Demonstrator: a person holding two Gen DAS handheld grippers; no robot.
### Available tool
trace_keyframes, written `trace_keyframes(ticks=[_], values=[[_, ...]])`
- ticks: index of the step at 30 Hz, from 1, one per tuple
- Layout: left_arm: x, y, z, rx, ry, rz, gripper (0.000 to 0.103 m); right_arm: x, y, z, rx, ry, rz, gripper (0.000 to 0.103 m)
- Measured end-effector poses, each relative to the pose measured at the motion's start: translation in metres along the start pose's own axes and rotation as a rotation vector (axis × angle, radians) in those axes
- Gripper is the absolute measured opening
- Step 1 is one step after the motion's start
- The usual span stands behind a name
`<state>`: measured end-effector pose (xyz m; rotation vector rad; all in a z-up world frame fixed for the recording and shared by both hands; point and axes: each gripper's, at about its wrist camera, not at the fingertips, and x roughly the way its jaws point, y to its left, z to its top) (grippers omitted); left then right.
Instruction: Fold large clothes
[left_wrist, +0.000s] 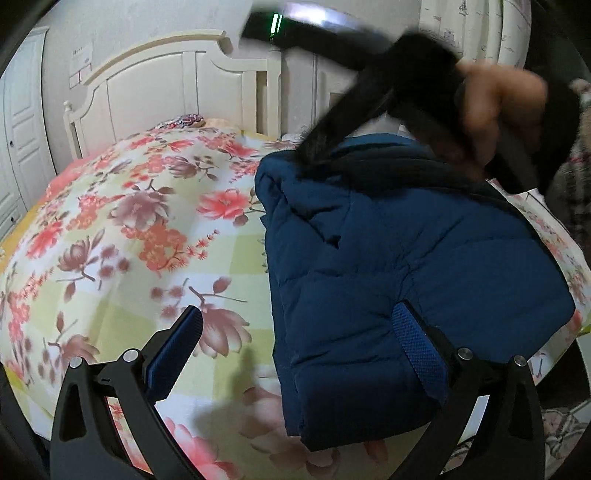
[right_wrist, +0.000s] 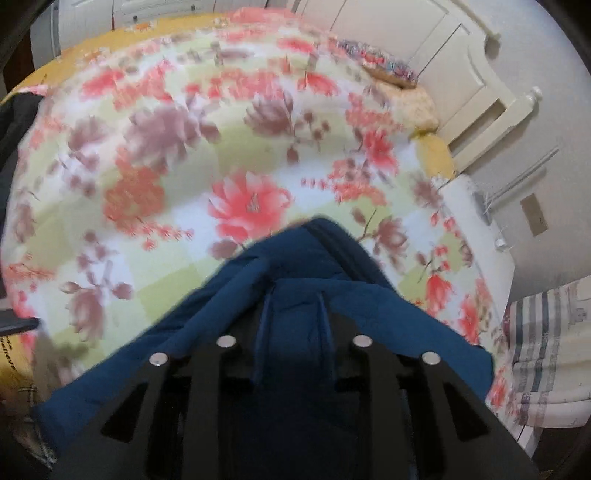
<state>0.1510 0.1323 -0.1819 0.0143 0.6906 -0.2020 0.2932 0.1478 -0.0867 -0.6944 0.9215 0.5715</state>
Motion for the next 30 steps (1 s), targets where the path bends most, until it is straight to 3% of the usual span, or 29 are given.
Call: trace_keyframes(ticks=[2,4,7,8,11,15,17,20,22,25,26,28,30], values=[[0.001,0.0,0.0,-0.004,0.002,-0.007,0.099,-0.024,0.004,0.002,0.005,-0.055,0.035,0.043],[0.002,0.0,0.0,-0.009,0.002,-0.012,0.099,-0.029,0.016,0.003,-0.039,-0.053,0.04,0.048],[0.002,0.0,0.0,-0.011,0.004,-0.013,0.099,0.004,0.042,-0.001,-0.141,0.065,0.026,0.048],[0.002,0.0,0.0,-0.009,0.003,-0.007,0.099,0.024,0.051,-0.006,-0.172,0.104,-0.009,0.053],[0.004,0.0,0.001,-0.003,0.012,0.003,0.099,0.032,0.056,-0.005,-0.158,0.089,-0.034,0.058],[0.005,0.002,0.001,-0.008,0.015,-0.014,0.099,-0.016,0.051,-0.008,-0.116,-0.025,0.004,0.054],[0.004,0.002,0.001,-0.011,0.014,-0.014,0.099,-0.058,0.045,-0.023,-0.085,-0.126,0.011,0.057],[0.005,0.003,0.0,-0.022,0.014,-0.019,0.099,-0.098,0.041,-0.056,-0.033,-0.2,-0.017,0.065],[0.005,0.002,0.001,-0.024,0.013,-0.02,0.099,-0.097,0.041,-0.08,-0.021,-0.182,-0.007,0.071],[0.005,0.003,0.001,-0.04,0.027,-0.031,0.099,-0.058,0.051,-0.113,-0.034,-0.076,-0.043,0.074],[0.007,0.004,0.001,-0.045,0.05,-0.043,0.099,-0.062,0.054,-0.122,-0.025,-0.14,-0.06,0.075],[0.003,0.011,0.002,-0.082,0.067,-0.094,0.099,-0.075,0.046,-0.13,0.037,-0.161,-0.025,0.075],[-0.005,0.029,0.008,-0.181,0.093,-0.232,0.098,-0.102,0.026,-0.146,0.146,-0.263,0.02,0.08]])
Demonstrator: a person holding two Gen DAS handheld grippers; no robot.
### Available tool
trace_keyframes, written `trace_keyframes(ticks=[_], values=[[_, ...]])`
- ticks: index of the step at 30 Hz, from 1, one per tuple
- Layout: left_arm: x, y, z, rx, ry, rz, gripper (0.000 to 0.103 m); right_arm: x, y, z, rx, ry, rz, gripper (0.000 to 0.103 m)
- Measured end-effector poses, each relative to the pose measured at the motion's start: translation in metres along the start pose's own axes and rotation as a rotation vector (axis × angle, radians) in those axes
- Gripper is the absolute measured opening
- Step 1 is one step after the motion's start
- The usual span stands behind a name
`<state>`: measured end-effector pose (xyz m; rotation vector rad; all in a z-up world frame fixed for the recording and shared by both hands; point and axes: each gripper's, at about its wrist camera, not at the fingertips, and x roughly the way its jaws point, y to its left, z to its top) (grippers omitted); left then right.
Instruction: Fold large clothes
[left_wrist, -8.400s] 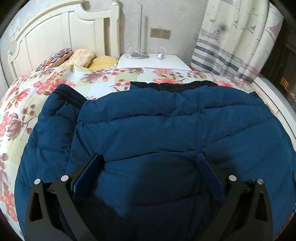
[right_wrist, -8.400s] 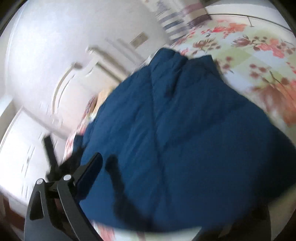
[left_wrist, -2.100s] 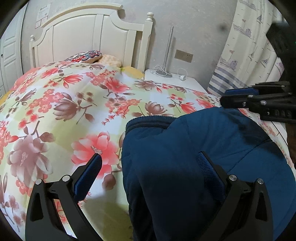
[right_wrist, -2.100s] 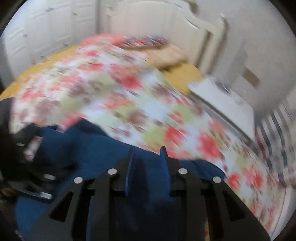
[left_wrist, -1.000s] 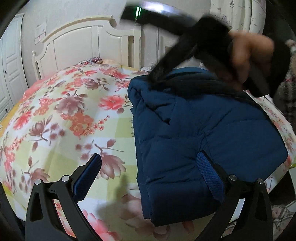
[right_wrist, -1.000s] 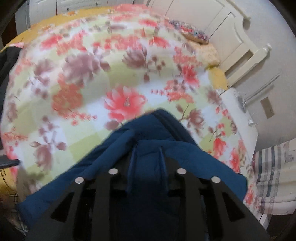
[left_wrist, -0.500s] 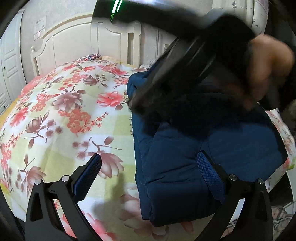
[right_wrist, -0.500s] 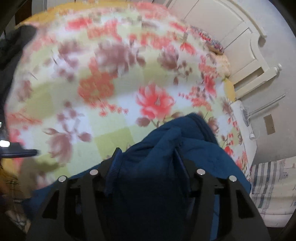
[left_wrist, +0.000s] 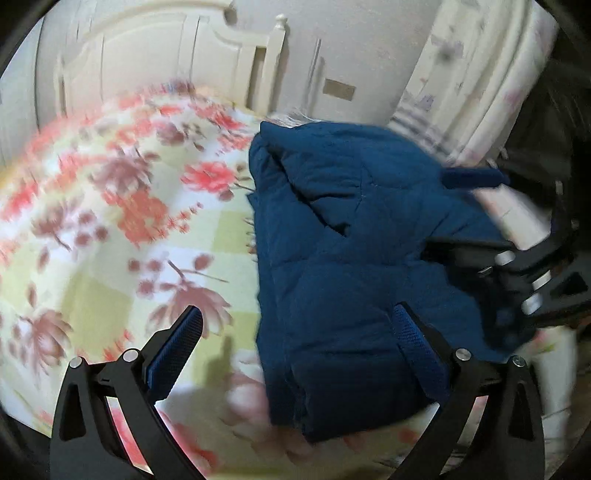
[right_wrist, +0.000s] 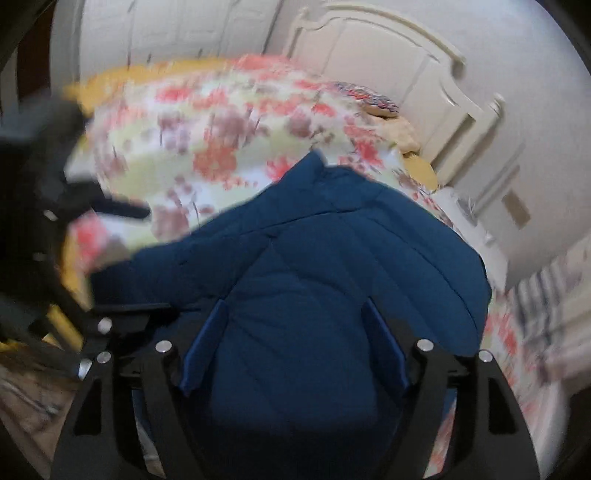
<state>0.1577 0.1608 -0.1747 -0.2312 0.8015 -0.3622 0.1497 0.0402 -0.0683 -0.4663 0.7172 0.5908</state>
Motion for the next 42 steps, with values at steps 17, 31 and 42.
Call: trace_keyframes(ticks=[17,31,42], values=[[0.073,0.044,0.046,-0.305,0.285,-0.381,0.099,0.039,-0.152,-0.161,0.994,0.007,0.581,0.101],[0.098,0.021,0.056,-0.256,0.3,-0.579,0.081,0.031,-0.122,-0.154,0.851,-0.099,0.507,0.08],[0.135,-0.049,0.142,-0.176,0.1,-0.645,0.059,0.003,-0.222,-0.12,0.749,-0.252,0.322,0.061]])
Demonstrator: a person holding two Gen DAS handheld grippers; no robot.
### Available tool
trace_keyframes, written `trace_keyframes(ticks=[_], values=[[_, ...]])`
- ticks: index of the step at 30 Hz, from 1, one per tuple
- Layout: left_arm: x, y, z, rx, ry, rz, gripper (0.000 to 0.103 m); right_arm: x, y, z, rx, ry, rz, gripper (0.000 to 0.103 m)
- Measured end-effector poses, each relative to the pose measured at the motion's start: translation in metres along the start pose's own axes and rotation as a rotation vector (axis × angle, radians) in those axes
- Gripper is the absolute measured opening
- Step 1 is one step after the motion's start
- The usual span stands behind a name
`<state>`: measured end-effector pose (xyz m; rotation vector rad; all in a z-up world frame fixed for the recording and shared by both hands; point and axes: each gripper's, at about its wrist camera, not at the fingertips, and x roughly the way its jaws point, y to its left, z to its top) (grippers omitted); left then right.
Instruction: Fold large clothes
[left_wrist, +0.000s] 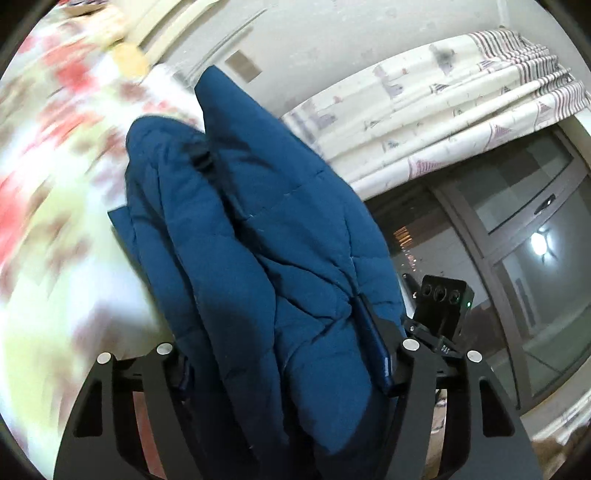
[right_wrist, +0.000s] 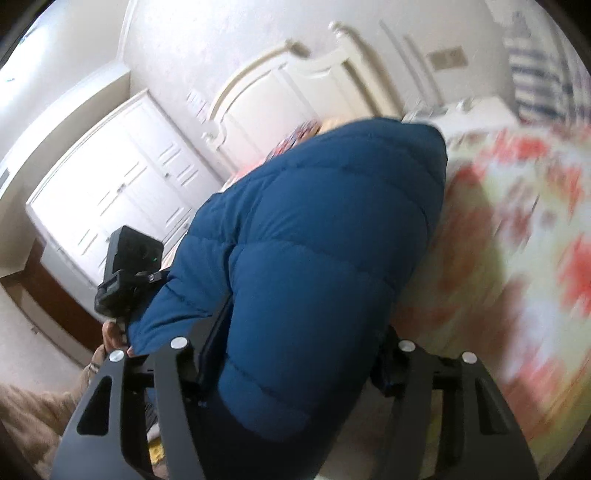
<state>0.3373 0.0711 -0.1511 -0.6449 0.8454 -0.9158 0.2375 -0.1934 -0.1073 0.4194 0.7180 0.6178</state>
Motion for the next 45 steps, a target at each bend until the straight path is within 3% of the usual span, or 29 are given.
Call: trace_keyframes(ticks=[5,8,10,12,16,19,20,24,26,28,30,33,35,37,41,43,45], values=[[0.072,0.01,0.061,-0.003,-0.002,0.02,0.059,0.01,-0.069,0.057,0.069,0.001,-0.069,0.061],[0.12,0.031,0.076,-0.059,0.044,0.076,0.06,0.023,-0.127,0.057,0.142,0.034,-0.101,0.066],[0.126,0.037,0.074,-0.062,0.024,0.064,0.06,0.02,-0.143,0.051,0.203,0.013,-0.057,0.072],[0.121,0.034,0.068,-0.059,0.021,0.069,0.061,0.012,-0.133,0.047,0.197,0.003,-0.115,0.085],[0.092,0.034,0.059,-0.049,-0.02,0.123,0.07,-0.008,-0.089,0.067,0.055,-0.106,-0.343,0.089],[0.06,0.012,0.054,0.009,-0.155,0.207,0.084,-0.007,-0.039,0.069,-0.098,-0.144,-0.347,0.09],[0.05,-0.002,0.053,0.032,-0.209,0.25,0.093,0.004,-0.017,0.067,-0.174,-0.128,-0.375,0.09],[0.002,-0.05,0.039,0.133,-0.417,0.472,0.094,0.084,0.046,0.064,-0.406,-0.048,-0.518,0.09],[-0.015,-0.074,0.031,0.207,-0.469,0.585,0.095,0.122,0.057,0.041,-0.478,0.035,-0.567,0.09],[-0.032,-0.091,0.022,0.275,-0.481,0.712,0.096,0.152,0.066,0.023,-0.597,0.049,-0.696,0.091],[-0.041,-0.105,0.018,0.33,-0.473,0.782,0.099,0.157,0.073,0.014,-0.627,0.044,-0.721,0.091],[-0.049,-0.123,0.01,0.39,-0.456,0.888,0.099,0.137,0.081,0.015,-0.59,0.054,-0.639,0.09],[-0.055,-0.129,0.005,0.418,-0.462,0.9,0.099,0.103,0.098,0.005,-0.577,0.048,-0.532,0.09],[-0.056,-0.138,-0.002,0.433,-0.469,0.887,0.099,0.074,0.107,-0.001,-0.547,0.024,-0.49,0.09],[-0.052,-0.162,-0.017,0.473,-0.483,0.847,0.099,-0.001,0.122,0.007,-0.455,-0.113,-0.505,0.093],[-0.05,-0.182,-0.026,0.516,-0.49,0.856,0.099,-0.037,0.134,0.014,-0.423,-0.21,-0.543,0.1],[-0.048,-0.206,-0.034,0.583,-0.498,0.87,0.099,-0.071,0.148,0.024,-0.39,-0.309,-0.573,0.1]])
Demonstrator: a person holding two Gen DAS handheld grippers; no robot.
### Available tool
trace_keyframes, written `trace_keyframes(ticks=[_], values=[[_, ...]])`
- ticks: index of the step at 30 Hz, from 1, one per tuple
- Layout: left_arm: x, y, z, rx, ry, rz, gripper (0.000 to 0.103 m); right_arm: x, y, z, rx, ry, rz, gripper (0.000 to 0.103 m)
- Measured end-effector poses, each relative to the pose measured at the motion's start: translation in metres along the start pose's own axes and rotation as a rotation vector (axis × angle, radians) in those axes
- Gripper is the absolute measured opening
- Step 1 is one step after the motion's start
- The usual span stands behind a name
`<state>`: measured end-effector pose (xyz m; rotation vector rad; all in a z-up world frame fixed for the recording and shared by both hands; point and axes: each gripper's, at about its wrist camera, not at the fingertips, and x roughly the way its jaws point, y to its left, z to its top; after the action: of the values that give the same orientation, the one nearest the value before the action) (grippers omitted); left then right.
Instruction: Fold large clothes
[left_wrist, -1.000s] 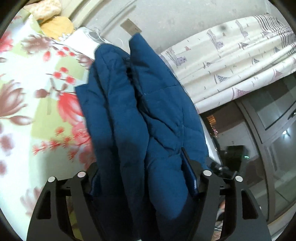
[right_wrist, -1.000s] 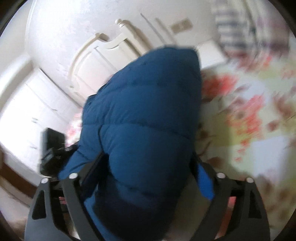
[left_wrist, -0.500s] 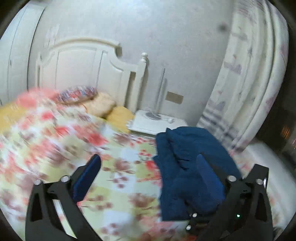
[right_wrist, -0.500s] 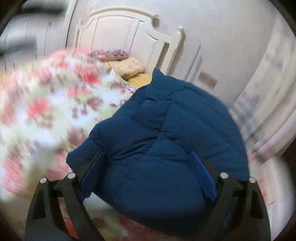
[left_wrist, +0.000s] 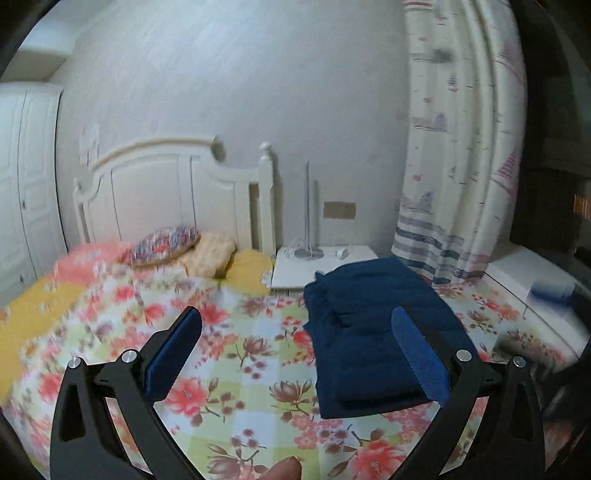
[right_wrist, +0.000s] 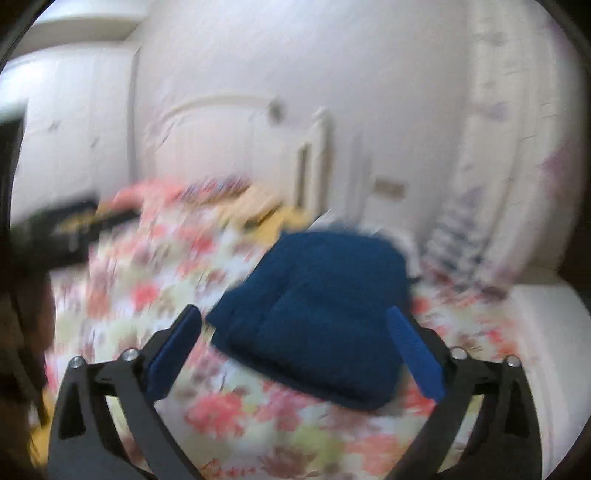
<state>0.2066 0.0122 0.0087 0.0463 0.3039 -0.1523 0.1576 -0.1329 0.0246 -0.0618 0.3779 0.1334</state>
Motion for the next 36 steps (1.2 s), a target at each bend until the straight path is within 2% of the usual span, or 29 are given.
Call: trace_keyframes(ticks=[2,6,11,13,16,18,22,26,36], values=[[-0.018,-0.011,0.008,0.033,-0.038,0.0,0.099,-0.027,-0.007,0.017,0.033,-0.062,-0.048,0.1],[-0.05,-0.028,0.02,0.056,-0.096,0.016,0.099,-0.067,-0.012,0.034,0.053,-0.128,-0.143,0.1],[-0.074,-0.04,0.027,0.037,-0.133,0.06,0.099,-0.089,-0.014,0.029,0.05,-0.131,-0.228,0.1],[-0.078,-0.043,0.027,0.018,-0.136,0.04,0.099,-0.089,-0.018,0.024,0.068,-0.104,-0.243,0.1],[-0.071,-0.05,0.024,0.021,-0.098,0.053,0.099,-0.082,-0.028,0.014,0.108,-0.046,-0.249,0.1],[-0.06,-0.058,0.02,0.057,-0.046,0.089,0.099,-0.074,-0.03,0.006,0.122,-0.001,-0.234,0.1],[-0.042,-0.069,0.008,0.106,0.04,0.108,0.099,-0.058,-0.03,-0.007,0.121,0.075,-0.226,0.1],[-0.031,-0.07,0.0,0.102,0.099,0.09,0.099,-0.048,-0.028,-0.013,0.112,0.113,-0.219,0.1],[-0.034,-0.067,0.0,0.08,0.085,0.087,0.099,-0.044,-0.024,-0.018,0.094,0.124,-0.198,0.1]])
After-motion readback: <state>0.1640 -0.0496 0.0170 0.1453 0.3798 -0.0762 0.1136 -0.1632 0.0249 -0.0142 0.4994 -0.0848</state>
